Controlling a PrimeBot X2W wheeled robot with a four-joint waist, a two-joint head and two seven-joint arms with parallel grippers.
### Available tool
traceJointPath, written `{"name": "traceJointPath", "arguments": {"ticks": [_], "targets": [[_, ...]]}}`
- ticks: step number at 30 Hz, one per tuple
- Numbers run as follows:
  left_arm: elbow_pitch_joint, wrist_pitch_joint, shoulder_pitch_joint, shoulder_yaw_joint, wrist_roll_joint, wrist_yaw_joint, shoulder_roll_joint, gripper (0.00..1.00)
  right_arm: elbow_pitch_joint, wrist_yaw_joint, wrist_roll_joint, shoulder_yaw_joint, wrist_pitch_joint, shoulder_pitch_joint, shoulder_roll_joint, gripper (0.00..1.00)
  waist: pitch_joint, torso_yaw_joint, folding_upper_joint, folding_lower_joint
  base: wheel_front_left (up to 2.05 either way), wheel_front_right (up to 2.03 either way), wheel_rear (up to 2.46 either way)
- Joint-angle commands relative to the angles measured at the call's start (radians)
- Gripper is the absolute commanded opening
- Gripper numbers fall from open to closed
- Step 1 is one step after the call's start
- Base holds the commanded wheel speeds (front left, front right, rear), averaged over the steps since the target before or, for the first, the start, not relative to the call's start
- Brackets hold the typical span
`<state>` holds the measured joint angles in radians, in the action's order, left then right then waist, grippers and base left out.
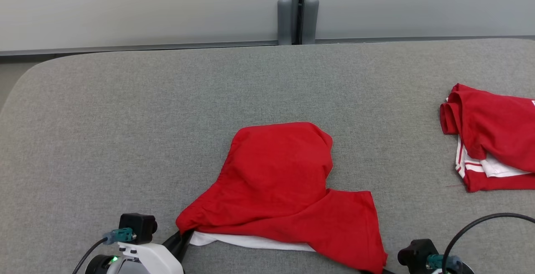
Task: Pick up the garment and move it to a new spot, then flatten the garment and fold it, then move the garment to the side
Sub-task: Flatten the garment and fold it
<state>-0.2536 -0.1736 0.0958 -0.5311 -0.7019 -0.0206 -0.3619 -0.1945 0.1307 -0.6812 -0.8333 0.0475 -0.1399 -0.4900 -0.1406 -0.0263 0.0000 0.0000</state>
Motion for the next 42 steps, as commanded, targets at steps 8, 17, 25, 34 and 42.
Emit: {"name": "traceJointPath", "arguments": {"ticks": [8,17,25,34,42], "targets": [[0.088,0.022,-0.029,0.017,-0.001,-0.009,-0.034,0.0,0.04,0.001,-0.052,0.009,-0.076,-0.026,-0.027,0.0,0.028,0.002,0.0,0.0,0.0,0.0,0.0],[0.222,-0.015,0.049,0.035,0.007,-0.004,-0.077,0.0,0.144,0.001,-0.143,0.064,-0.127,-0.065,-0.088,0.0,0.014,0.012,0.0,0.0,0.0,0.0,0.0],[0.163,-0.159,0.355,0.062,-0.007,0.064,-0.122,0.0,0.167,0.001,-0.215,0.064,-0.134,-0.33,-0.099,0.0,-0.131,0.039,0.0,0.0,0.0,0.0,0.0],[-0.078,-0.324,0.866,0.07,-0.031,0.133,-0.107,0.0,0.049,0.001,-0.43,-0.049,-0.152,-0.86,-0.123,0.0,-0.352,0.064,0.0,0.0,0.0,0.0,0.0],[-0.27,-0.279,1.325,0.047,0.009,0.149,-0.056,0.0,-0.077,0.001,-0.562,-0.099,-0.19,-1.316,-0.166,0.0,-0.477,0.063,0.0,0.0,0.0,0.0,0.0]]}}
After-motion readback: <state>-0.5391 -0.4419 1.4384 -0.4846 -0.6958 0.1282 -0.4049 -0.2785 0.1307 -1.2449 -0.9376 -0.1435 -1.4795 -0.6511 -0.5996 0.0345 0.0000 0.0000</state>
